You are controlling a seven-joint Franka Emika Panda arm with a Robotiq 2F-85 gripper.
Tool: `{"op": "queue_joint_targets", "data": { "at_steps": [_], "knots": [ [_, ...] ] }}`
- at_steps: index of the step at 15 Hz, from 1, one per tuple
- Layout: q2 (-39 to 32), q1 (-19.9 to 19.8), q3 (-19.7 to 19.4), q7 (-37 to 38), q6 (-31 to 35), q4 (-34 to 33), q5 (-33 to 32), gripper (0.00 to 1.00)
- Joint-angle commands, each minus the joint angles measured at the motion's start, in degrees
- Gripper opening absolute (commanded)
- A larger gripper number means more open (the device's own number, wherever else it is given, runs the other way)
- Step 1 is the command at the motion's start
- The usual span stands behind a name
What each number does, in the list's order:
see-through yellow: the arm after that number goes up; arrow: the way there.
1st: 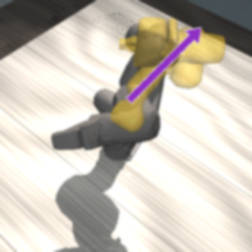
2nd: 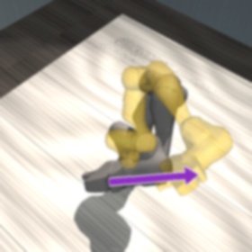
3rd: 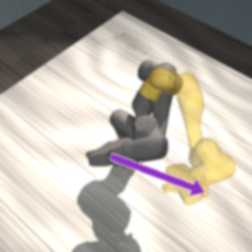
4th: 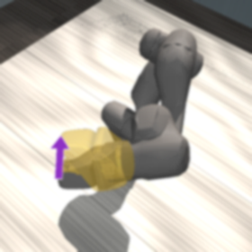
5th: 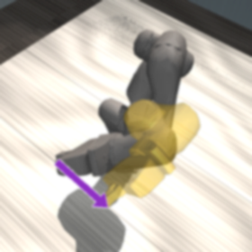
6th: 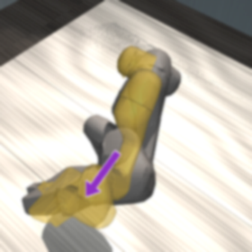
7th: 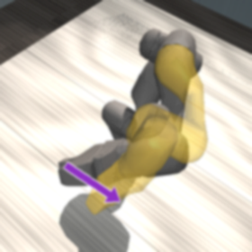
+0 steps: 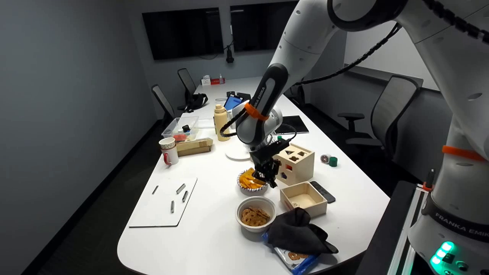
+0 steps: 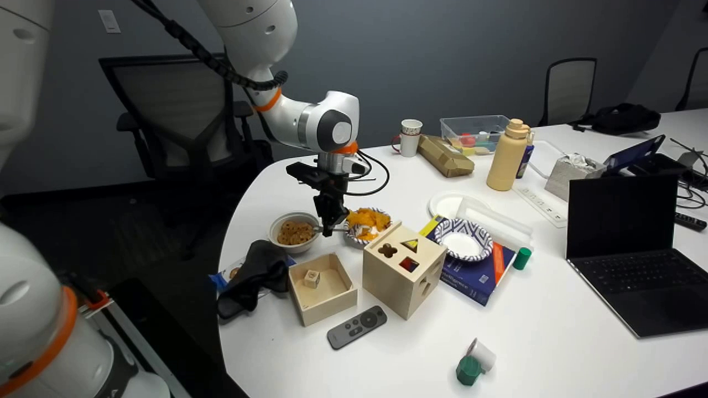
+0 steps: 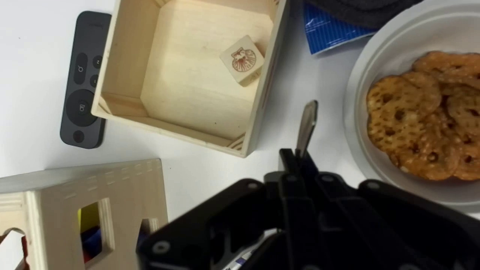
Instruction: Use the spoon to stir in the bowl
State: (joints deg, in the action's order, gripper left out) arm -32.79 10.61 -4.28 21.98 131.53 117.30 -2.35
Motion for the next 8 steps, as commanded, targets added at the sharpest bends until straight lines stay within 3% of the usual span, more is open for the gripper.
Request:
{"op": "queue_joint_targets", "data": {
  "at_steps": [1,8],
  "knots": [
    [0.79,-1.97,1.88,-2.37,1.56,-0.37,1.28,0.01],
    [0.37,-2.99,4.29,-6.57,4.38,-2.11,2.14,0.01]
  ]
}}
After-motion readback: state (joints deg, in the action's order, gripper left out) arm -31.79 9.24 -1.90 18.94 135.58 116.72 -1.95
